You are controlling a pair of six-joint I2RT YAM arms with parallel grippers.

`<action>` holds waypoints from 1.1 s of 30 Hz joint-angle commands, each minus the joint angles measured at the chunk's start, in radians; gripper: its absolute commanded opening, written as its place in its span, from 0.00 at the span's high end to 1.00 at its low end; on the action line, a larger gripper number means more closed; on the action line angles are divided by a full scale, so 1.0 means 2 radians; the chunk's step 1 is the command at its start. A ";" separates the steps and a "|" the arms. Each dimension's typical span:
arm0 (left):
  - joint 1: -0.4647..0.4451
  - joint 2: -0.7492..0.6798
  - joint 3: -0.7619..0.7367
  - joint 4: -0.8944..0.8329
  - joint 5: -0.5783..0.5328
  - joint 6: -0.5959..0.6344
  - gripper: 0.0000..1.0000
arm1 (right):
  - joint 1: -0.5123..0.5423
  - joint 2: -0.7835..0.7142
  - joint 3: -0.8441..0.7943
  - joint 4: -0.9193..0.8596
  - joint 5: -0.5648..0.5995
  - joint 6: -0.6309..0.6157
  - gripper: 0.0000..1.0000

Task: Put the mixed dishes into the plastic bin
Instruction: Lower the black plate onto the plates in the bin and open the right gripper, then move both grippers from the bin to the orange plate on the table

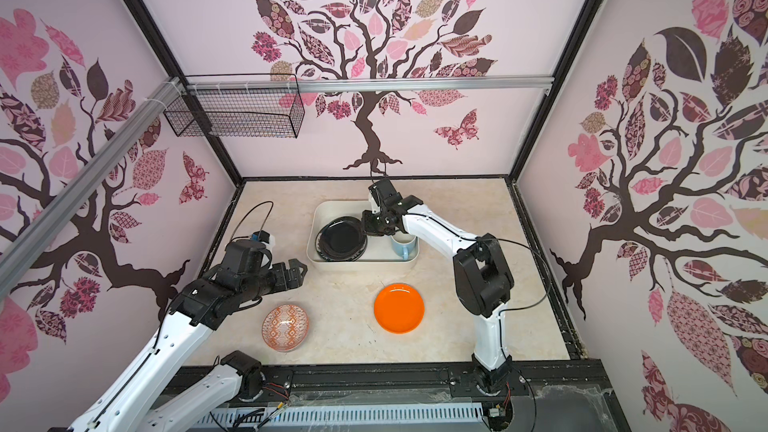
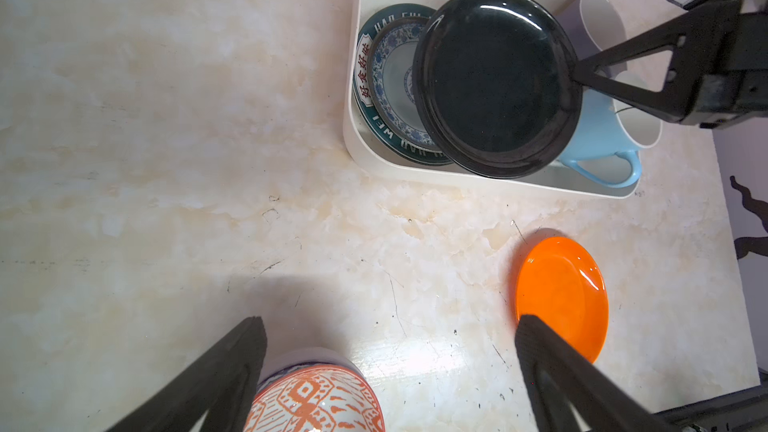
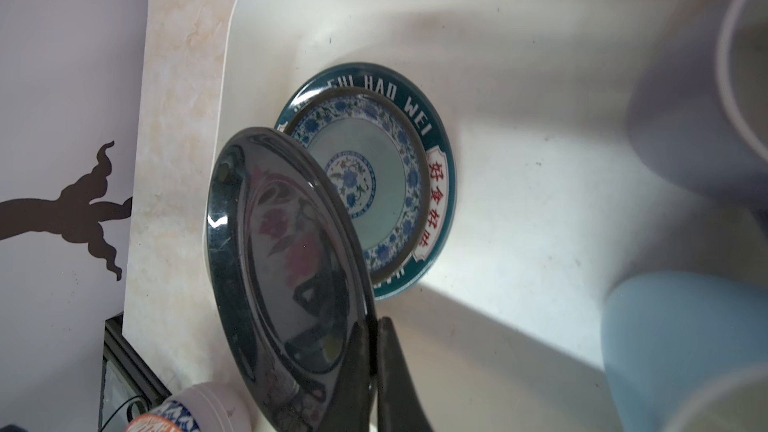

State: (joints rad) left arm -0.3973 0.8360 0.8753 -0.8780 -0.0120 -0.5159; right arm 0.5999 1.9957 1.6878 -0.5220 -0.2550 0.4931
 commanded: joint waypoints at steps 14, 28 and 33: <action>0.042 0.026 -0.018 0.035 0.059 0.028 0.02 | -0.007 0.137 0.118 -0.034 -0.011 -0.024 1.00; 0.048 0.029 -0.022 0.040 0.069 0.030 0.02 | -0.008 0.154 0.134 -0.050 -0.007 -0.035 0.77; 0.048 0.026 -0.023 0.042 0.072 0.030 0.02 | -0.008 0.149 0.142 -0.059 0.001 -0.041 0.66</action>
State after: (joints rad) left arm -0.3061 0.8967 0.8558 -0.8120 0.1200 -0.4698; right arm 0.5819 2.2696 1.9213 -0.6098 -0.2676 0.4259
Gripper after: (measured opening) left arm 0.980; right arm 0.340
